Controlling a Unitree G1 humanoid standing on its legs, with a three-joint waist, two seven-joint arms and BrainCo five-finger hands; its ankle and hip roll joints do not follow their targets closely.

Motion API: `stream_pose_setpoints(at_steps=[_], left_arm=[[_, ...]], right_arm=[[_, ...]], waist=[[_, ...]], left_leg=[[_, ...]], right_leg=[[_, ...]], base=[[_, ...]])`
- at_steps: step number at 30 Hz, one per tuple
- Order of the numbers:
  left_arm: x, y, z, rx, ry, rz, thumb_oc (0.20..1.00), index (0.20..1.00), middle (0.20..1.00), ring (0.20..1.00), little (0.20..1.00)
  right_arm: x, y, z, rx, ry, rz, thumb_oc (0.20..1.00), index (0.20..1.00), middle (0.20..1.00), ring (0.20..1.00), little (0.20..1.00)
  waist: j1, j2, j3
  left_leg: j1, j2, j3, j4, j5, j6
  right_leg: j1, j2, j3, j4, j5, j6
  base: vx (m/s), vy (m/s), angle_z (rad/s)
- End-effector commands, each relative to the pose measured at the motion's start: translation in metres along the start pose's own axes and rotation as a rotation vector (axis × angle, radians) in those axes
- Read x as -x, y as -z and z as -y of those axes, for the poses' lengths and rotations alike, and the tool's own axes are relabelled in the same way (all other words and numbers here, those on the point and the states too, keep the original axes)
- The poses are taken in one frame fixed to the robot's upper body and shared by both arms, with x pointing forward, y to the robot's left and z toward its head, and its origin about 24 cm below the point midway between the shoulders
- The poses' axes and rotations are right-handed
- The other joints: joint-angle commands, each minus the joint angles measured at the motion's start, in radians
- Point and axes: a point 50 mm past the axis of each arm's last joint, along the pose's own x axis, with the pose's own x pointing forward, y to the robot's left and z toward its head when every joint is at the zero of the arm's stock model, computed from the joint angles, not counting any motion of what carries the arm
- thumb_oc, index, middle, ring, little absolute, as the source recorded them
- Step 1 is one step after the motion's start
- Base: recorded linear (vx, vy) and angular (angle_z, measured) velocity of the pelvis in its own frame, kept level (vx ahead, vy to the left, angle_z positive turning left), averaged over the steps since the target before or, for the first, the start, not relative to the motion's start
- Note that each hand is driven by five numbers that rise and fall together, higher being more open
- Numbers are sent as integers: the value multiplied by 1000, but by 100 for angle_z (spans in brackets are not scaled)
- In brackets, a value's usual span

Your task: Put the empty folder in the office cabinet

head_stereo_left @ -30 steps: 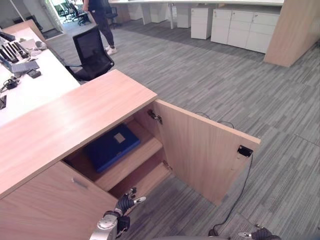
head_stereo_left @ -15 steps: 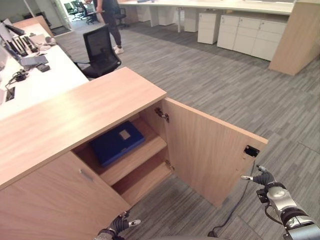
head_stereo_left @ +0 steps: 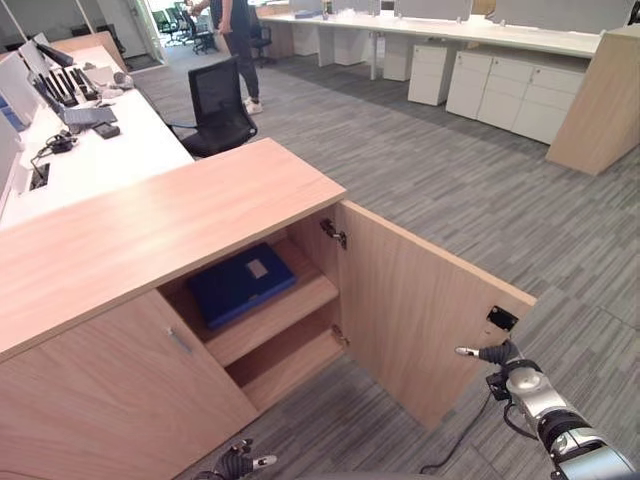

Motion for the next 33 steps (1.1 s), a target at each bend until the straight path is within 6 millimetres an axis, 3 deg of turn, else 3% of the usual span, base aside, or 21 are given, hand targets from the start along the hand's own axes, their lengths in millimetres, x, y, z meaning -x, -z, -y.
stream_pose_setpoints(at_steps=[1, 5, 13, 17, 21, 23, 24, 25, 27, 29, 31, 33], left_arm=[[-4, -20, -21, -72, -60, 47, 1000, 1000, 1000, 1000, 1000], [-4, -27, -24, -57, -80, 74, 1000, 1000, 1000, 1000, 1000], [-4, -28, -31, 6, -127, 79, 1000, 1000, 1000, 1000, 1000], [-2, -20, -37, 1, -143, 51, 1000, 1000, 1000, 1000, 1000], [-3, -27, -40, -6, -154, 60, 1000, 1000, 1000, 1000, 1000], [-5, -32, -40, -15, -157, 64, 1000, 1000, 1000, 1000, 1000], [-6, -34, -37, -25, -148, 62, 1000, 1000, 1000, 1000, 1000], [-6, -34, -38, -24, -150, 62, 1000, 1000, 1000, 1000, 1000], [-4, -27, -37, -41, -146, 45, 1000, 1000, 1000, 1000, 1000], [-3, -22, -35, -65, -133, 27, 1000, 1000, 1000, 1000, 1000], [-3, -23, -37, -77, -132, 26, 1000, 1000, 1000, 1000, 1000], [-3, -27, -40, -106, -131, 32, 1000, 1000, 1000, 1000, 1000]], right_arm=[[2, -86, -44, 0, -143, 337, 1000, 1000, 1000, 1000, 1000], [16, -93, -60, -3, -214, 432, 1000, 1000, 1000, 1000, 1000], [48, -84, -99, 54, -408, 522, 1000, 1000, 1000, 1000, 1000], [68, -108, -118, 117, -541, 665, 1000, 1000, 1000, 1000, 1000], [76, -131, -127, 104, -593, 741, 1000, 1000, 1000, 1000, 1000], [77, -143, -130, 117, -601, 774, 1000, 1000, 1000, 1000, 1000], [78, -153, -134, 137, -608, 793, 1000, 1000, 1000, 1000, 1000], [78, -154, -135, 138, -609, 794, 1000, 1000, 1000, 1000, 1000], [81, -165, -136, 173, -615, 832, 1000, 1000, 1000, 1000, 1000], [81, -176, -136, 165, -593, 850, 1000, 1000, 1000, 1000, 1000], [79, -179, -134, 142, -576, 849, 1000, 1000, 1000, 1000, 1000], [68, -180, -126, 55, -506, 798, 1000, 1000, 1000, 1000, 1000]], waist=[[27, -55, 9], [24, -57, 15], [33, -62, 21], [66, -61, 32], [88, -66, 54], [96, -79, 78], [82, -98, 81], [84, -99, 81], [89, -97, 73], [109, -89, 51], [118, -96, 50], [132, -98, 46]], left_leg=[[-49, -39, -34, 25, -21, 18], [-58, -38, -44, 25, -18, 16], [-80, -35, -96, 30, -6, 10], [-111, -28, -136, 36, 12, -1], [-179, -33, -165, 69, 28, -19], [-236, -12, -115, 173, 22, -32], [-246, 30, 46, 246, 7, -16], [-248, 32, 49, 252, 2, -16], [-239, 46, 132, 267, -9, -9], [-214, 6, 109, 207, -26, 18], [-219, -6, 97, 208, -28, 25], [-205, -44, 73, 180, -49, 68]], right_leg=[[33, -23, 8, 45, -135, 12], [30, -25, 10, 46, -138, 13], [37, -24, -9, 62, -160, 3], [43, -19, -31, 45, -162, -1], [39, -29, -76, 32, -159, -1], [54, -56, -134, 26, -154, -1], [54, -79, -180, 35, -151, -4], [52, -79, -177, 36, -151, -3], [58, -79, -194, 56, -164, -5], [50, -97, -217, 120, -170, 3], [45, -113, -230, 149, -169, 7], [0, -174, -252, 286, -154, 32]], base=[[0, 0, 0], [0, 0, 0], [-20, -27, 18], [-28, -41, 30], [-86, -12, 43], [-139, 39, 96], [-139, 59, 134], [-91, 57, 151], [44, 91, 97], [87, 221, 55], [55, 180, 61], [64, 233, 67]])
